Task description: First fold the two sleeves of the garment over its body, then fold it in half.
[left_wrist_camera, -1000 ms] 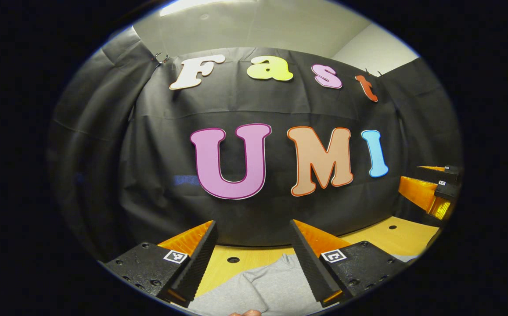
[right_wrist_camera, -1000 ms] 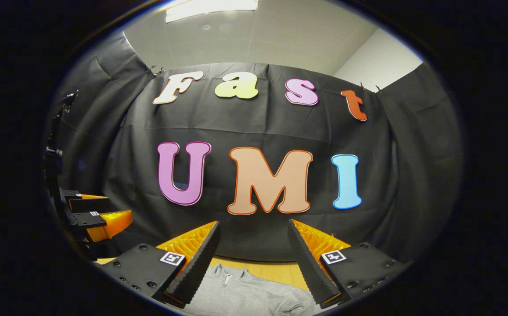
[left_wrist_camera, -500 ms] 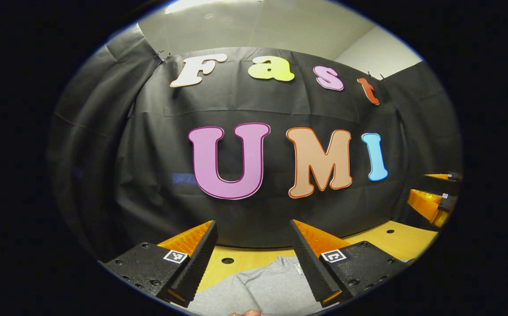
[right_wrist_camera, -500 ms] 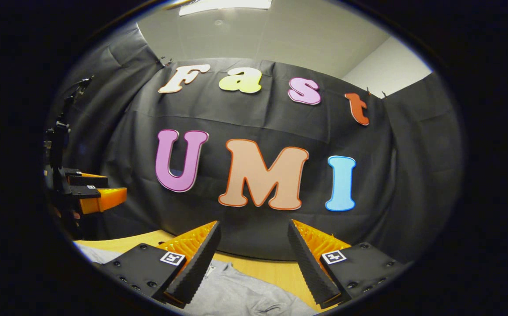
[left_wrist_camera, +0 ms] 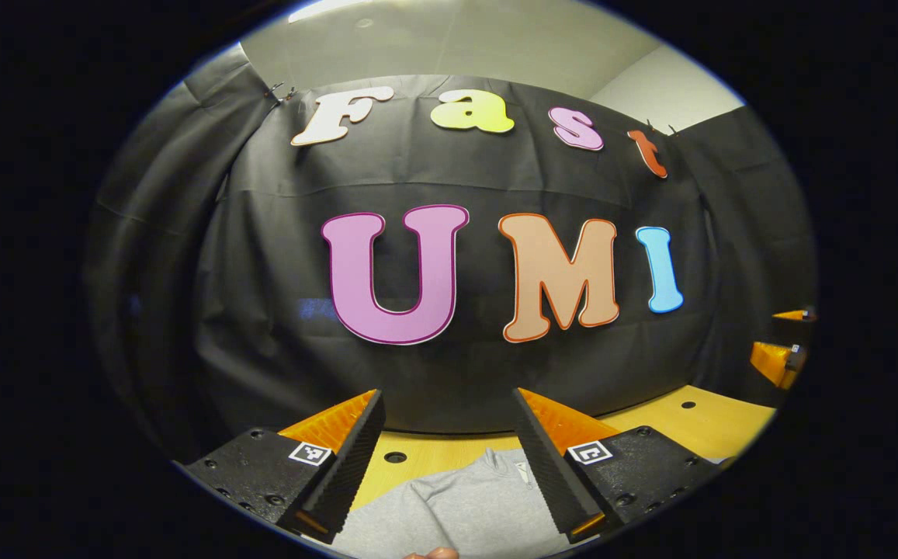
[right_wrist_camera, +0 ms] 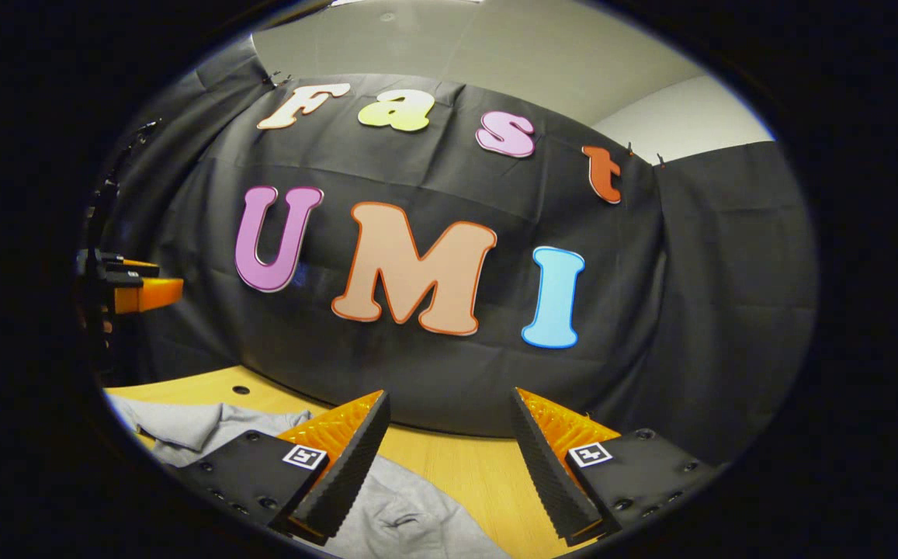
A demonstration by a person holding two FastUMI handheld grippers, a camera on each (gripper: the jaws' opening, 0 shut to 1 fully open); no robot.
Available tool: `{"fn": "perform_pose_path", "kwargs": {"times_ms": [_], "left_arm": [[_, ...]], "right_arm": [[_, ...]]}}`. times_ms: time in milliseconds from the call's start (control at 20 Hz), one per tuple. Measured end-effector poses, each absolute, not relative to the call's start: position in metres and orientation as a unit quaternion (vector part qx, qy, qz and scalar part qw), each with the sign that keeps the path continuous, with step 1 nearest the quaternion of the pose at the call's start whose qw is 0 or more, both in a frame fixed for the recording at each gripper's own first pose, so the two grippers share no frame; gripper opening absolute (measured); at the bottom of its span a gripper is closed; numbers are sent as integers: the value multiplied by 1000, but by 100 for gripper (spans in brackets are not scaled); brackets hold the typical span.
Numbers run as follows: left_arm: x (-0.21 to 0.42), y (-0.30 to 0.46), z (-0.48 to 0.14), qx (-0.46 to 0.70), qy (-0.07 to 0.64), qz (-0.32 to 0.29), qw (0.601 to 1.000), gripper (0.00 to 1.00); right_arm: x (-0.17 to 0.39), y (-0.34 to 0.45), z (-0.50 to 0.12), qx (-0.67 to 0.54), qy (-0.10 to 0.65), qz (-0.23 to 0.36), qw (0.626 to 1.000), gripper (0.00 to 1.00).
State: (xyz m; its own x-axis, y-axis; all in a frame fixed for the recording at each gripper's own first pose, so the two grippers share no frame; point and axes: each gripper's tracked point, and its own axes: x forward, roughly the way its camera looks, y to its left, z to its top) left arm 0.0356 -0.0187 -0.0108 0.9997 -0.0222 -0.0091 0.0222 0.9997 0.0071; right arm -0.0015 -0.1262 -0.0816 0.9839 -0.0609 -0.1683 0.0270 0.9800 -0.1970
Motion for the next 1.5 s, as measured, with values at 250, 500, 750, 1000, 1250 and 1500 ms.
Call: {"fn": "perform_pose_path", "kwargs": {"times_ms": [250, 500, 750, 1000, 1250, 1500], "left_arm": [[43, -25, -20, 1, 16, -15, 1000, 94], [49, -29, -20, 13, 16, -20, 1000, 94], [51, -31, -26, 13, 22, -21, 999, 94], [52, -29, -32, 12, 32, -21, 999, 94], [54, -27, -33, 14, 32, -21, 999, 94], [55, -29, -35, 12, 34, -23, 999, 94]], "right_arm": [[-20, -168, -132, -104, 159, -44, 981, 97], [-54, -203, -171, -116, 216, -68, 967, 98], [-89, -239, -205, -133, 265, -97, 950, 98], [-131, -263, -249, -113, 337, -117, 927, 99], [-177, -272, -289, -99, 404, -126, 900, 98], [-219, -276, -321, -67, 456, -142, 876, 99]]}}
